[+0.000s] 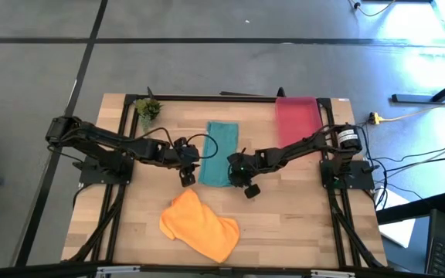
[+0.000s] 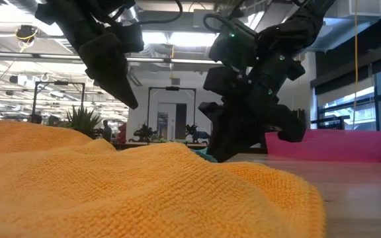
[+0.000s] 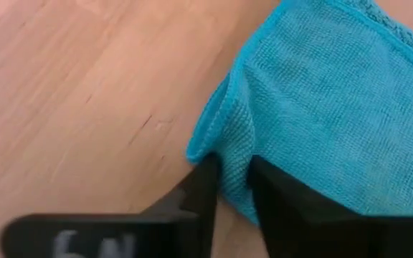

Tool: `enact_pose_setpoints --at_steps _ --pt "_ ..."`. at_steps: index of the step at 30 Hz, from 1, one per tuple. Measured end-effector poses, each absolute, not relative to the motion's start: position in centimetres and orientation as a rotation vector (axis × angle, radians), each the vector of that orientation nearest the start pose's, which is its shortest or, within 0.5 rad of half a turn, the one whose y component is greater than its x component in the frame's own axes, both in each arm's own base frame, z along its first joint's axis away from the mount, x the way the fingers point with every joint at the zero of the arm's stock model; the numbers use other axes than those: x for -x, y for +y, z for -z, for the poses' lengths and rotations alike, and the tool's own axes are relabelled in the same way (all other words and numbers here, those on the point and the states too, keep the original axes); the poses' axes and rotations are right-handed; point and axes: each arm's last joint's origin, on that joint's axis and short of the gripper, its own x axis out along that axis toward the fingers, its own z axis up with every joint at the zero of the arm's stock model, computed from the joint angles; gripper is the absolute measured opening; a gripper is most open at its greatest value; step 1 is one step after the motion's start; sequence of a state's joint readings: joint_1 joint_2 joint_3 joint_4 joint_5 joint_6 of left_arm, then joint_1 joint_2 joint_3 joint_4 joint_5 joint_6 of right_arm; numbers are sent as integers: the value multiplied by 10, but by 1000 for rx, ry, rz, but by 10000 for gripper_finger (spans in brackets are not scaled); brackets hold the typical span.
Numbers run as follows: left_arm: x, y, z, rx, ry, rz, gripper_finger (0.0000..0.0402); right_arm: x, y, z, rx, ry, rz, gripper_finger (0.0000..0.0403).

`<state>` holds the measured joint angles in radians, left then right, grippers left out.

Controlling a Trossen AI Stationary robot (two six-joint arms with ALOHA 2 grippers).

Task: Roll microfiber towels into tight, uniform cylinder then place into a basket
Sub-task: Roll the blue microfiber cloth on the table

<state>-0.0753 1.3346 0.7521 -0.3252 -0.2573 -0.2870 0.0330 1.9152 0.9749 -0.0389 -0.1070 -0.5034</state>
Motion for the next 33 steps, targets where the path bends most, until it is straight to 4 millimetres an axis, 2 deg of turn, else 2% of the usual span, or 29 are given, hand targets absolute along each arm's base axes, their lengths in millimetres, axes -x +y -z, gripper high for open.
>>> enact_pose_setpoints --at_steps 3,4,10,16,21,33 --pt "-255 -12 -200 116 863 -296 80 -356 15 -111 426 916 -364 19" --pt "-255 -12 -200 116 863 -296 80 -356 14 -111 425 913 -362 12" --pt "-255 -12 -200 117 863 -296 80 -354 11 -118 409 903 -327 8" --pt "-255 -12 -200 117 863 -296 80 -354 -2 -138 386 854 -216 6" --pt "-255 -12 -200 117 863 -296 80 -353 -19 -151 312 825 -113 4" --pt "-255 -12 -200 117 863 -296 80 -354 -72 -161 153 728 159 4"
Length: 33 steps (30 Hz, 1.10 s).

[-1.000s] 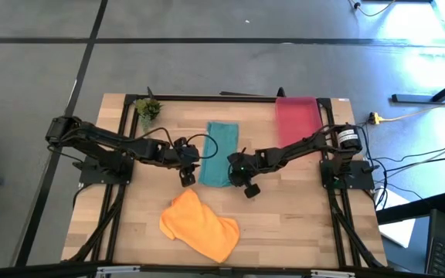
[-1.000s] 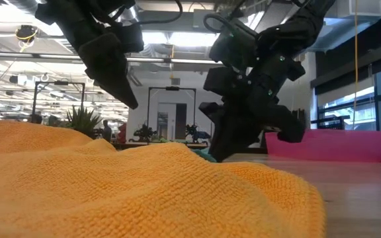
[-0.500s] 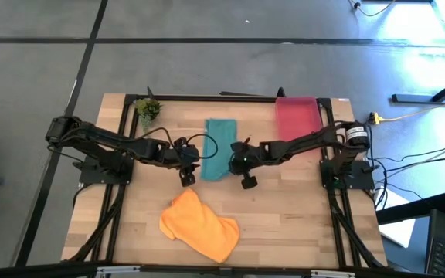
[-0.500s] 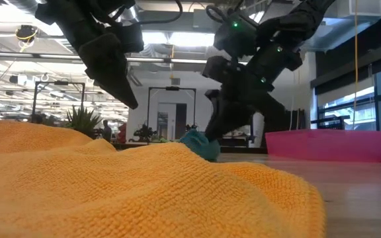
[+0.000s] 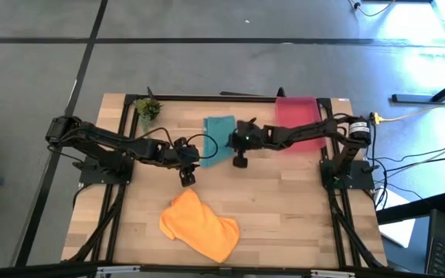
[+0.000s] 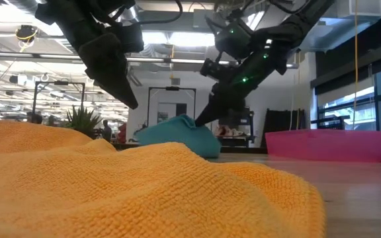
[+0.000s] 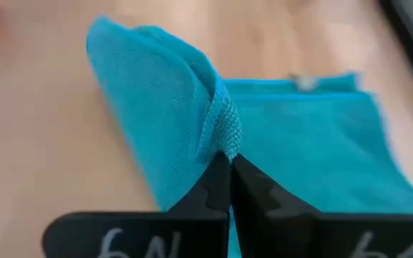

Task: Roll microfiber towels into tight, uniform cylinder then place into a basket
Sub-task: Roll the blue microfiber cloth on the table

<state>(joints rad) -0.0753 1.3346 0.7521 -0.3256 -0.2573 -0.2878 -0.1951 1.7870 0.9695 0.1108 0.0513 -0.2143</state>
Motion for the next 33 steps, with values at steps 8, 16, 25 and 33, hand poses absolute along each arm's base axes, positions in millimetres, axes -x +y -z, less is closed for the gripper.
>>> enact_pose_setpoints --at_steps 8,16,25,33 --pt "-255 -12 -200 117 863 -296 80 -346 -101 -160 107 754 344 3" --pt "-255 -12 -200 117 863 -296 80 -341 -117 -160 45 752 427 3" --pt "-255 -12 -200 117 863 -296 80 -337 -126 -160 56 759 490 2" --pt "-255 -12 -200 117 863 -296 80 -338 -125 -159 15 750 476 41"
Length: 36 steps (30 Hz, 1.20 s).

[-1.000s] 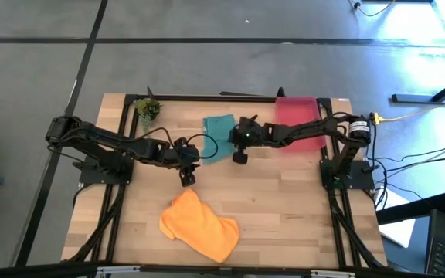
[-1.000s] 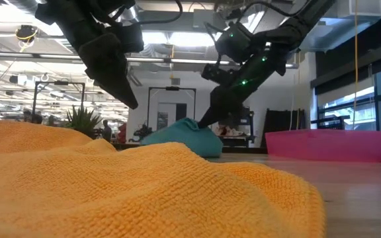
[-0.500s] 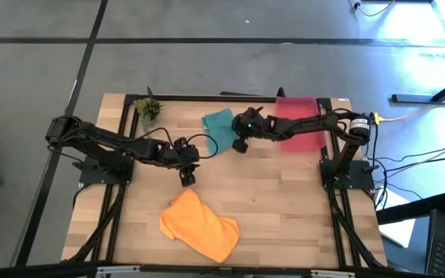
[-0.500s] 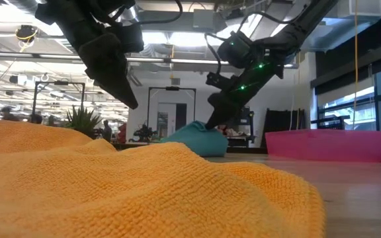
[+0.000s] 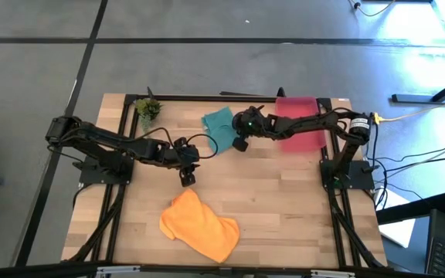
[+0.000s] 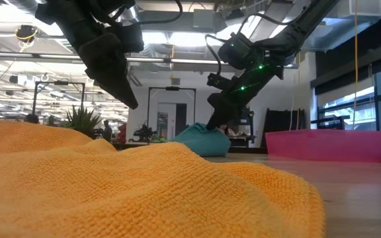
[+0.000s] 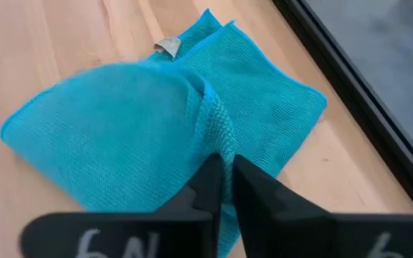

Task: Roll microfiber towels into tight, uniform cylinder then place into a basket
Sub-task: Roll the blue microfiber cloth on the table

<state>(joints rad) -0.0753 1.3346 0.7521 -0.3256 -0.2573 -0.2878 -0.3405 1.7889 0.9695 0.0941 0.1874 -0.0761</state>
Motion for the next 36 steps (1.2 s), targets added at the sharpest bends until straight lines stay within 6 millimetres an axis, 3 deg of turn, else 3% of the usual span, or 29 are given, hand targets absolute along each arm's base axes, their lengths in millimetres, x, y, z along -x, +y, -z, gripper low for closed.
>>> enact_pose_setpoints --at_steps 12,18,27,36 --pt "-255 -12 -200 117 863 -296 80 -339 -126 -161 48 731 470 127" --pt "-255 -12 -200 117 863 -296 80 -338 -120 -156 -27 772 323 130" --pt "-255 -12 -200 119 862 -296 80 -338 -119 -120 -113 907 329 131" --pt "-255 -14 -200 133 860 -297 80 -343 -96 -116 -330 927 264 131"
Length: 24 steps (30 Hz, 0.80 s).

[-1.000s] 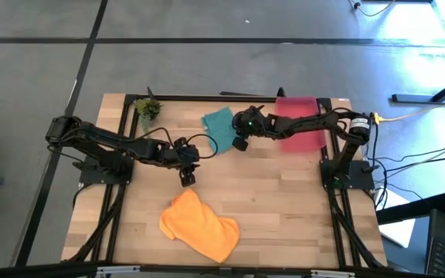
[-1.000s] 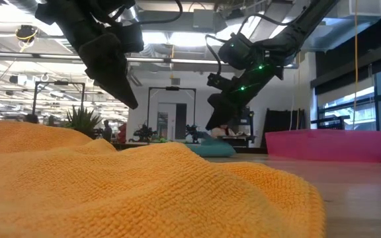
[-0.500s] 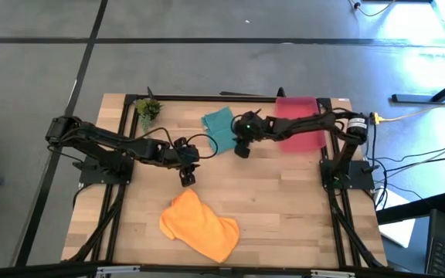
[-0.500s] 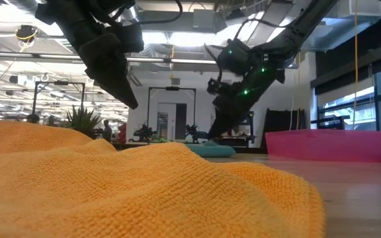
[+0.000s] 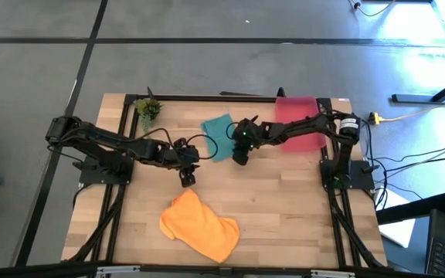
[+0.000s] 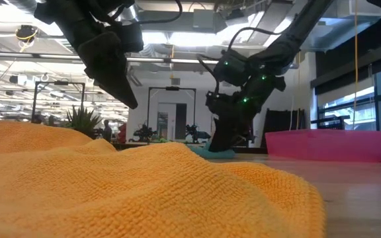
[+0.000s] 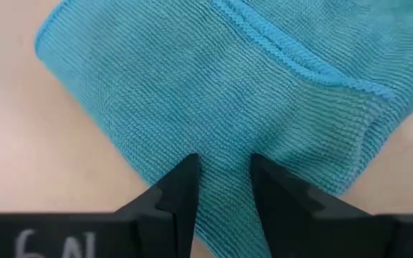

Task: Roll microfiber towels into tight, uniform cylinder then place into a basket
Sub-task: Roll the blue microfiber cloth on the table

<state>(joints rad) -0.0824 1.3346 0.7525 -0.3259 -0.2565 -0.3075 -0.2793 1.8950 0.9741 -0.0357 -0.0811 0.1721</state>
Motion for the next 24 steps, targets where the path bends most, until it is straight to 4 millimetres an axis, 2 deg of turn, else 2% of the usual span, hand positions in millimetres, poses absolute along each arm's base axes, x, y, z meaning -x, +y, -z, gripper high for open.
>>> enact_pose_setpoints --at_steps 7,13,17,24 --pt "-254 -14 -200 131 870 -297 80 -351 -60 -117 -516 927 188 131" --pt "-252 -14 -198 125 899 -293 80 -356 -40 -121 -486 892 91 131" --pt "-251 -16 -199 110 896 -279 80 -357 -39 -149 -456 825 34 131" --pt "-242 -33 -216 73 825 -211 80 -342 -33 -193 -228 750 23 131"
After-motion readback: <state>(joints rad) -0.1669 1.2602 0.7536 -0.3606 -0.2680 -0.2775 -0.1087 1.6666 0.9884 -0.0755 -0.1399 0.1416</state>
